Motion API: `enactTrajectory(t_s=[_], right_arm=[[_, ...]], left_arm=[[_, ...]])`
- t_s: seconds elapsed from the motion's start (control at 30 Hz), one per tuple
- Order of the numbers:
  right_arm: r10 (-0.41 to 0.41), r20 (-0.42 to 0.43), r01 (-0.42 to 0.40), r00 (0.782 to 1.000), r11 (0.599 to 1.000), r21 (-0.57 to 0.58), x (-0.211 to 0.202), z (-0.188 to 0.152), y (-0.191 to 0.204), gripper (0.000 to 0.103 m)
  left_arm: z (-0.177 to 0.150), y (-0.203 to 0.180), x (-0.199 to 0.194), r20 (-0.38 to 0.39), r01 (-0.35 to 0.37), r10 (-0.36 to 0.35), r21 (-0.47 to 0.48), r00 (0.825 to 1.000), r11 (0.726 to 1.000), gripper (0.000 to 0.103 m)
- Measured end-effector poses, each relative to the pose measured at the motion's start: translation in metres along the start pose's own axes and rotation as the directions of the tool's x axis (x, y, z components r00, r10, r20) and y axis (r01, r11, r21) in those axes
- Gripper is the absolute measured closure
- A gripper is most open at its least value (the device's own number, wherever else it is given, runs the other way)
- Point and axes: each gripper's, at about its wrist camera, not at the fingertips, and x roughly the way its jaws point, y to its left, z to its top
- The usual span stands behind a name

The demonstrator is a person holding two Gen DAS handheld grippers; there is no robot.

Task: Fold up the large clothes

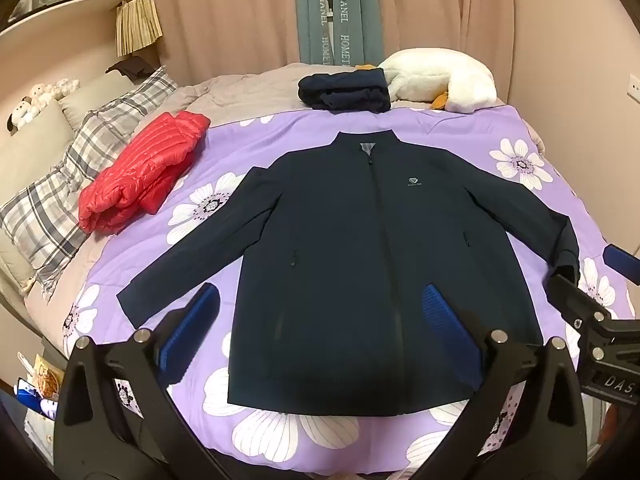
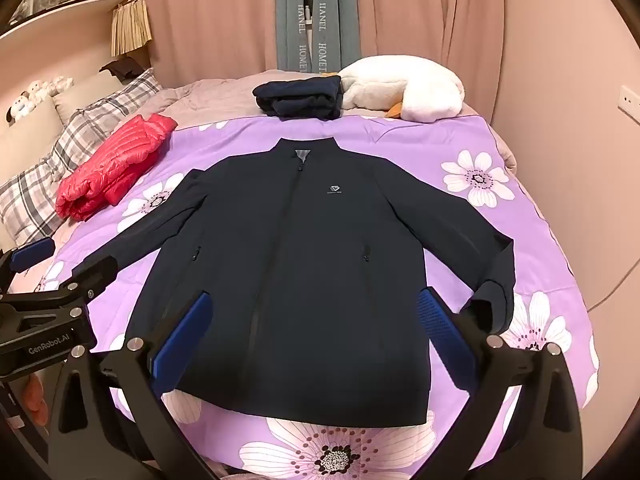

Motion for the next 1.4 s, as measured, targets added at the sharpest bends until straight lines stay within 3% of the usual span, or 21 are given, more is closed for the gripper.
enactTrajectory(t_s=[1.4], right_arm=[[0.002, -0.002, -0.002, 1.0, 1.0, -0.002, 0.006, 0.002, 0.007, 0.001]], left_arm=[[-0.004, 0.004, 0.008, -0.031, 0.021, -0.022, -0.018, 0.999, 1.0, 0.002]])
